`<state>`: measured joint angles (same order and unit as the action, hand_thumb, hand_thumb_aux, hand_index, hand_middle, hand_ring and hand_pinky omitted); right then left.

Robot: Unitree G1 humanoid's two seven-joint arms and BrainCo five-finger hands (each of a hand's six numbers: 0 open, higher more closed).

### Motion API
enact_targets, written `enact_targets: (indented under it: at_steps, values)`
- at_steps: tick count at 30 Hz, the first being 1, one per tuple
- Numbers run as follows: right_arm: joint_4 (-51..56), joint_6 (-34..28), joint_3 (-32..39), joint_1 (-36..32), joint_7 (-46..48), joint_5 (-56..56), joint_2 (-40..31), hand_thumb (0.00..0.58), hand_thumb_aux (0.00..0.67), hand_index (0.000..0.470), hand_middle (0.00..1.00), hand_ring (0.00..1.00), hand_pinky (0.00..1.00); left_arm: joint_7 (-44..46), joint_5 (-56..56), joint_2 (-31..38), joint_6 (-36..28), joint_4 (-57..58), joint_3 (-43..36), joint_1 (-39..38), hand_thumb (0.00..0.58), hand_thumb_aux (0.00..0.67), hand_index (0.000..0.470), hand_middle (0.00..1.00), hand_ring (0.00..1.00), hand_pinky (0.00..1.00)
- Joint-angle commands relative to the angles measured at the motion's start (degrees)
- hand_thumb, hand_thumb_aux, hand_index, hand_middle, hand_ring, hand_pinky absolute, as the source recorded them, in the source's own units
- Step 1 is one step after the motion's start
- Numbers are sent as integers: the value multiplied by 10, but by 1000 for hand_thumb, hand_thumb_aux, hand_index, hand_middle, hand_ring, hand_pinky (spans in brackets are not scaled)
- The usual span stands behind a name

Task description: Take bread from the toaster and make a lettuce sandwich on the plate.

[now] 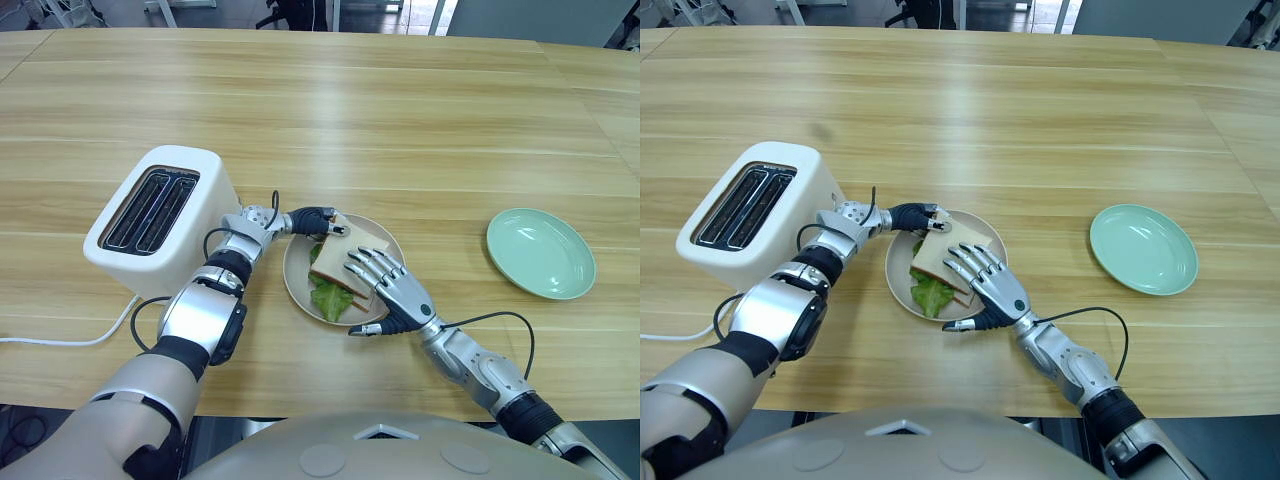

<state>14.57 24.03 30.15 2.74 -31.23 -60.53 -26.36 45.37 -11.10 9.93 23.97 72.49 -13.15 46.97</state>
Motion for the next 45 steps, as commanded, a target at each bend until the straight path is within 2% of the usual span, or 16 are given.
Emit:
enact_targets:
  at_steps: [1,8,10,11,12,13,14,22,36,37,38,39,41,42,43,45]
  values:
    - [45,-6,18,3,54,12,-9,0,0,0,0,0,0,-16,-16,-2,-3,12,-4,7,580,670,460,1000,1000,1000]
    - [82,-9,33,-4,93,28,-21,0,0,0,0,0,0,-65,-47,-6,10,13,-16,11,579,641,440,1000,1000,1000]
    - [85,-9,35,-5,93,31,-21,0,0,0,0,0,0,-86,-53,-8,9,15,-16,16,395,292,200,1000,1000,1000]
    - [85,-9,35,-5,92,32,-22,0,0,0,0,0,0,-97,-58,-8,13,15,-19,18,75,45,31,906,906,906]
    - [83,-10,36,-5,92,34,-22,0,0,0,0,0,0,-119,-74,-4,27,13,-30,20,0,0,0,494,494,494]
    - [82,-10,36,-5,92,35,-22,0,0,0,0,0,0,-136,-86,-1,37,12,-38,21,0,0,0,494,494,494]
    - [81,-11,37,-5,91,36,-23,0,0,0,0,0,0,-158,-102,3,44,11,-49,23,0,0,0,0,0,0]
    - [79,-10,39,-3,92,42,-27,0,0,0,0,0,0,-283,-173,30,94,0,-97,56,0,0,0,0,0,0]
    - [44,2,25,-4,78,56,-36,0,0,0,0,0,0,-327,-129,73,155,-43,-49,88,0,0,0,0,0,0]
    - [29,12,16,-1,75,70,-38,71,42,29,0,0,0,-317,-110,74,168,-54,-34,82,301,205,141,0,0,0]
    - [9,22,3,1,71,88,-39,265,176,121,0,0,0,-298,-82,74,182,-70,-17,74,462,368,253,0,0,0]
    - [-8,29,-8,2,67,100,-40,472,381,262,0,0,0,-283,-59,75,196,-86,-3,64,580,670,460,278,278,278]
    - [-34,41,-27,0,65,121,-40,570,583,400,27,27,27,-262,-22,81,218,-125,17,41,580,670,460,753,753,753]
    - [-45,48,-35,-1,67,134,-39,570,583,400,27,27,27,-253,-5,82,223,-146,26,28,580,670,460,753,753,753]
    - [-57,56,-45,-1,69,148,-37,580,670,460,235,235,235,-240,14,82,228,-171,34,12,580,670,460,1000,1000,1000]
    - [-81,71,-61,2,75,173,-34,580,670,460,361,361,361,-212,48,83,233,-227,43,-21,580,670,460,1000,1000,1000]
